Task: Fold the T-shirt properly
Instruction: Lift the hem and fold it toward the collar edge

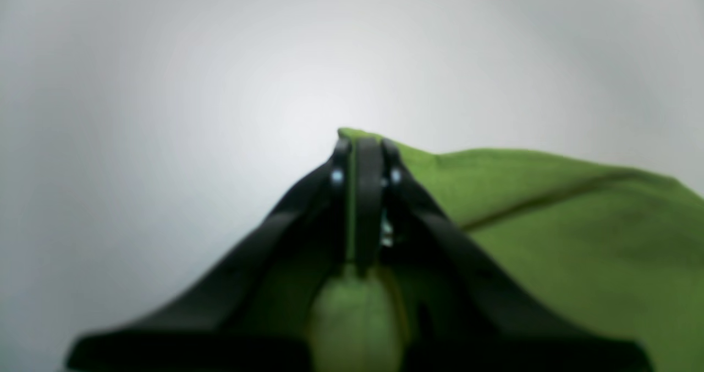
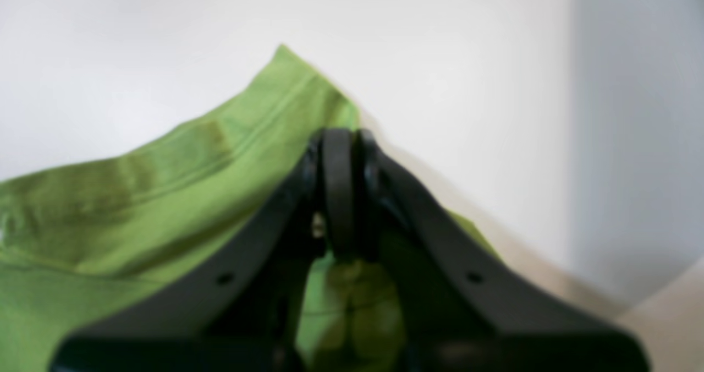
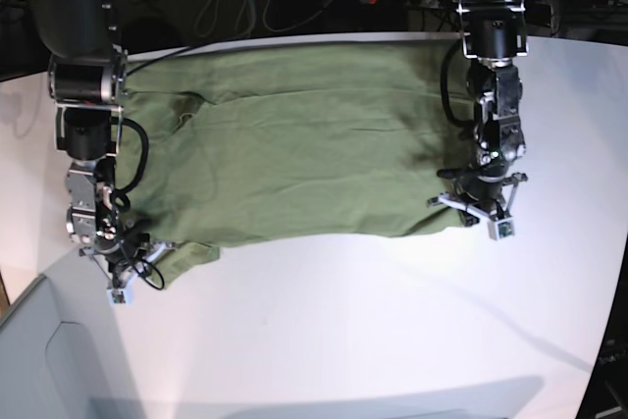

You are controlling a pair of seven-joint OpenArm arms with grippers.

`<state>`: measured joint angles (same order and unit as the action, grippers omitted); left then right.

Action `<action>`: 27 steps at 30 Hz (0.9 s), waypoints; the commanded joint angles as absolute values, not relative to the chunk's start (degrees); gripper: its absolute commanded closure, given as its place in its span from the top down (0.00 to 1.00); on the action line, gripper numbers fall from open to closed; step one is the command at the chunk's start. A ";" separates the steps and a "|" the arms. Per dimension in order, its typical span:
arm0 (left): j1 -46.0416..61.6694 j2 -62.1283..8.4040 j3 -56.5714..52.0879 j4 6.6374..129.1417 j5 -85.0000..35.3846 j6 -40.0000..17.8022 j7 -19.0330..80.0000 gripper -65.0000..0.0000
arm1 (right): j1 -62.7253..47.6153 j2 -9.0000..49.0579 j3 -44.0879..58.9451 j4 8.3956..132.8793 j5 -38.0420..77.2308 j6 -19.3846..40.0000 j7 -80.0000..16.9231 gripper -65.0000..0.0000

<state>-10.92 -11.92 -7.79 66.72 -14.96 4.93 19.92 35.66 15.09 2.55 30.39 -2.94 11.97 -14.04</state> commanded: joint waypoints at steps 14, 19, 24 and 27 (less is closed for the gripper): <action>-7.25 -12.44 -8.13 76.44 -15.08 4.88 18.86 0.00 | 29.67 17.01 3.21 43.74 -3.12 12.18 -14.20 0.00; -5.76 -12.44 -8.13 79.34 -15.08 4.88 18.86 0.00 | 25.27 17.19 4.26 51.21 -3.03 12.09 -14.20 0.00; -4.44 -12.44 -8.22 81.63 -15.08 4.88 18.86 0.00 | 21.85 17.01 10.15 56.66 -3.03 12.09 -14.20 0.00; -3.74 -12.44 -8.22 82.33 -15.08 4.88 18.86 0.00 | 20.09 17.01 11.30 58.95 -3.03 12.09 -14.20 0.00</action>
<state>-2.85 -11.90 -8.03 81.10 -15.18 4.93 20.14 18.59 16.34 11.11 57.74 -3.33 11.97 -15.86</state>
